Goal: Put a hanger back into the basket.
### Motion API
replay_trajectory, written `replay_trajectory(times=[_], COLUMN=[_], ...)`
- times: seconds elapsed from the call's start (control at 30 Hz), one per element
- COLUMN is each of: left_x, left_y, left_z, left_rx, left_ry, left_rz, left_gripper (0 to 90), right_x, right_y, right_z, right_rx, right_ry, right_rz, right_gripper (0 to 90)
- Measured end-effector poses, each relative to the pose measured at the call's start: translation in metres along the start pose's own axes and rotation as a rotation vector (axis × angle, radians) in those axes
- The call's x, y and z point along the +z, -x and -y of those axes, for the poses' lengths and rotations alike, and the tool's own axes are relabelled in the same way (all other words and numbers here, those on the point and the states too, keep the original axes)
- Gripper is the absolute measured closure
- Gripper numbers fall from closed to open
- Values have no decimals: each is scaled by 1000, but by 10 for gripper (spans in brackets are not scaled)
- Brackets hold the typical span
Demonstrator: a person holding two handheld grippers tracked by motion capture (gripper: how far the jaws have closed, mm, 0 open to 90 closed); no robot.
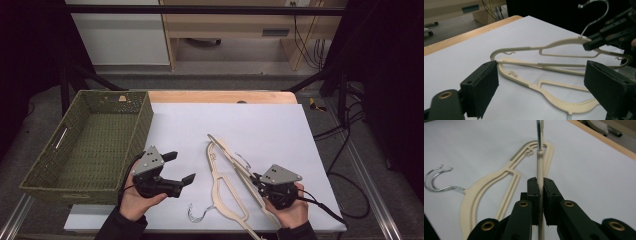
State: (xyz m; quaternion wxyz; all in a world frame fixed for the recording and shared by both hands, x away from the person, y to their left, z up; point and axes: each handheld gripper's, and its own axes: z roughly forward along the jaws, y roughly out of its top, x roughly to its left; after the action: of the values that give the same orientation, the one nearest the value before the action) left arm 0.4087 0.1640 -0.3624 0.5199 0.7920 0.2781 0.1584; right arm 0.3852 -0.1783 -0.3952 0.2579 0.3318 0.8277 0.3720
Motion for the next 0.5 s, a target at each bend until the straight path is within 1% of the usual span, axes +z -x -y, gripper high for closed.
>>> replay_trajectory(times=[0.03,0.07,0.1,0.17,0.2,0.27,0.3,0.33,0.37,0.43,0.5], left_x=[0,0,0,0,0,-1,-1,-1,-1,0,1], left_y=[-1,-1,-2,-2,-2,-2,-2,-2,-2,0,1], left_z=[0,0,1,1,1,1,0,0,0,-1,-2], left_rx=[1,1,1,-2,-1,0,1,2,5,17,23], left_ry=[-3,-3,-6,-5,-5,-5,-8,-9,-10,-19,-23], left_rz=[-1,-1,-4,-4,-5,-7,-6,-4,-4,1,3], left_gripper=[109,108,108,104,100,90,90,86,81,77,76], right_x=[-1,-1,-2,-3,-5,-6,-8,-9,-10,-10,-7], right_y=[3,3,10,17,19,21,23,24,24,22,19], right_z=[0,0,0,1,1,1,0,-2,-6,-13,-20], right_rx=[-8,-8,-6,15,18,20,22,29,24,27,20], right_ry=[-1,-1,3,18,23,25,31,42,57,79,101], right_rz=[11,11,13,-4,-16,-21,-35,-53,-97,-154,-217], right_gripper=[863,863,863,864,864,864,864,864,864,864,864])
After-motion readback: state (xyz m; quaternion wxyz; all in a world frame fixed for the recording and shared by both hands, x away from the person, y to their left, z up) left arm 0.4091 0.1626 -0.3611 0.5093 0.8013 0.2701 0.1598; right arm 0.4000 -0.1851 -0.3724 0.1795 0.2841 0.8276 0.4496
